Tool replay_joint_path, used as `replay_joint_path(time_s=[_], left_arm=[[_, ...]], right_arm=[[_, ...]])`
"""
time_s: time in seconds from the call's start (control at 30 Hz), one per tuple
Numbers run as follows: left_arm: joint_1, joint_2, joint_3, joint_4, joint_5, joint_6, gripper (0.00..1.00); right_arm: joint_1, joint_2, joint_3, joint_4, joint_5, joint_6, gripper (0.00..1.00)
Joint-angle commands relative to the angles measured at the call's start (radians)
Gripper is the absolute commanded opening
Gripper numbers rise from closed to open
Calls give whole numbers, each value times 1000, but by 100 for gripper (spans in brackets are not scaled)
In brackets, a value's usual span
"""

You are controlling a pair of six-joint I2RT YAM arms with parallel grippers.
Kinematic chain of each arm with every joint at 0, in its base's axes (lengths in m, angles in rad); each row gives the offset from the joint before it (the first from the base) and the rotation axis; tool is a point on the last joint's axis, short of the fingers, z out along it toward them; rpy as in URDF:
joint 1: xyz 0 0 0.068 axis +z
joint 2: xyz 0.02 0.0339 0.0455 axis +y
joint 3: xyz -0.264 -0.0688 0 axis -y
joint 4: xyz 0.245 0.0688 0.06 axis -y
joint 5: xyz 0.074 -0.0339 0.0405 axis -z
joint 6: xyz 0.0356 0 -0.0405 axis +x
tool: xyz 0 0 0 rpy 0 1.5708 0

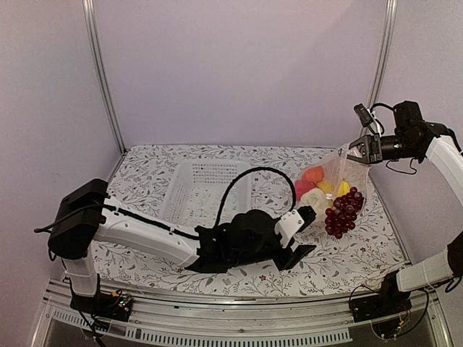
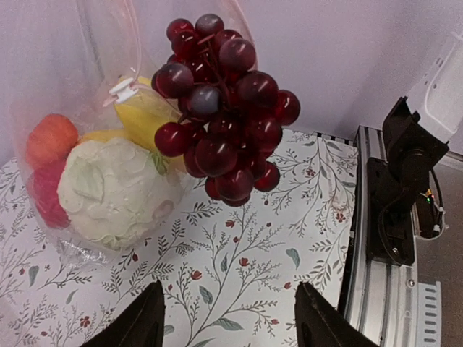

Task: Place the food in the zip-top bag and seal the zipper
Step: Adjust the fake fruit in the zipper food storage bag.

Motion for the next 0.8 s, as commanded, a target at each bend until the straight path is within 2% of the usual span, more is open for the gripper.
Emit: replay_joint_path(time_s=[0.0,0.3,0.4,0.5,0.53,0.6,0.7,0.77], left_arm=[[12,51,43,113,5,-131,60],[40,245,252,36,255,-175,67],[39,308,330,37,271,-197,65],[43,355,391,19,217,-225,59],[45,365,402,21,214,-229,57],[47,370,405,41,216,-226,45],[51,354,389,74,224,-210,17],[55,331,369,97,220,-205,4]], right_arm=[[-5,-33,-38,41,-28,6,0],[-6,-66,-61,51,-30,17,0],[-5,-67,-63,52,-32,19,0],[-6,-66,-68,56,-32,22,0],[-6,-67,-70,56,-31,21,0],[-6,-68,-76,59,-26,20,0],[-5,-74,-95,71,-4,18,0],[-5,-78,-111,81,13,11,0]])
